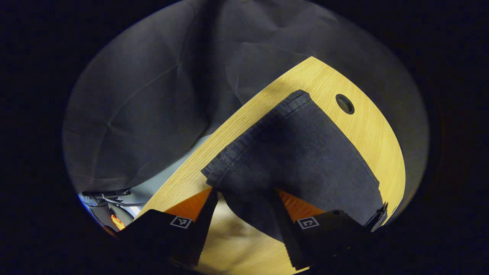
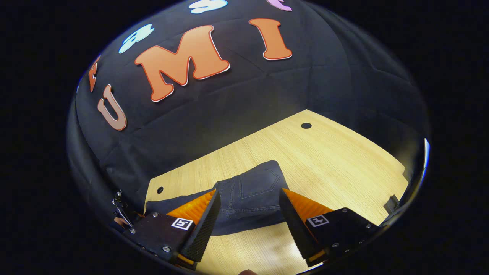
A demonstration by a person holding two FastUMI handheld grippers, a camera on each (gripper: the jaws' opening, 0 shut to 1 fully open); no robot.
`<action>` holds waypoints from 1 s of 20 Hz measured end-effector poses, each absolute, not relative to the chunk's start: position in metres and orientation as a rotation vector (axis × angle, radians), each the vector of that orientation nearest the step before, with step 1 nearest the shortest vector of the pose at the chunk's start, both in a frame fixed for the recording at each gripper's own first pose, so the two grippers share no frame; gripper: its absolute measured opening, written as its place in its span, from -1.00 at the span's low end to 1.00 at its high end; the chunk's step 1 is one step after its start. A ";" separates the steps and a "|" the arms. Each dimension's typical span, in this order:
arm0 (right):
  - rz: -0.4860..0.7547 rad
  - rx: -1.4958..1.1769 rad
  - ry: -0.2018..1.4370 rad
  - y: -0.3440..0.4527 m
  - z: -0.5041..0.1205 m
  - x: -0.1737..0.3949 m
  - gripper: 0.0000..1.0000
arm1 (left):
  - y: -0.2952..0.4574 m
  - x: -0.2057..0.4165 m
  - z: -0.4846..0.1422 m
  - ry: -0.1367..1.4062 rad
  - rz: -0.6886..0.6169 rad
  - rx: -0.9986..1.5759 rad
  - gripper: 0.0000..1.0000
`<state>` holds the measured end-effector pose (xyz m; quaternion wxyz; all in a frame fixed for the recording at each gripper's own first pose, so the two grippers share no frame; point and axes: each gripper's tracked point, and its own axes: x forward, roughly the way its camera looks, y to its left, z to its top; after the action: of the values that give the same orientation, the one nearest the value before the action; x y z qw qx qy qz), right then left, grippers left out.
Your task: Grasp the waist and the cuffs of the jeans and fold them to make the two legs overlap; first hold the waist and fold one-third of the jeans toward the cuffs, then hold the cuffs and fold the remaining one-third in the same direction to finish folding.
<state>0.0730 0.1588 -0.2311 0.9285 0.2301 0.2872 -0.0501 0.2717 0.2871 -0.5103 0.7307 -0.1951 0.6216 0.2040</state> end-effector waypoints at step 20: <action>0.003 0.380 0.519 0.111 -0.205 0.104 0.97 | 0.253 0.303 -0.320 0.877 0.141 -0.475 -0.92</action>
<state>0.1045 0.1108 -0.2047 0.9488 0.1866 0.2549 0.0015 0.3032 0.2531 -0.3205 0.8758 -0.2275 0.4202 0.0676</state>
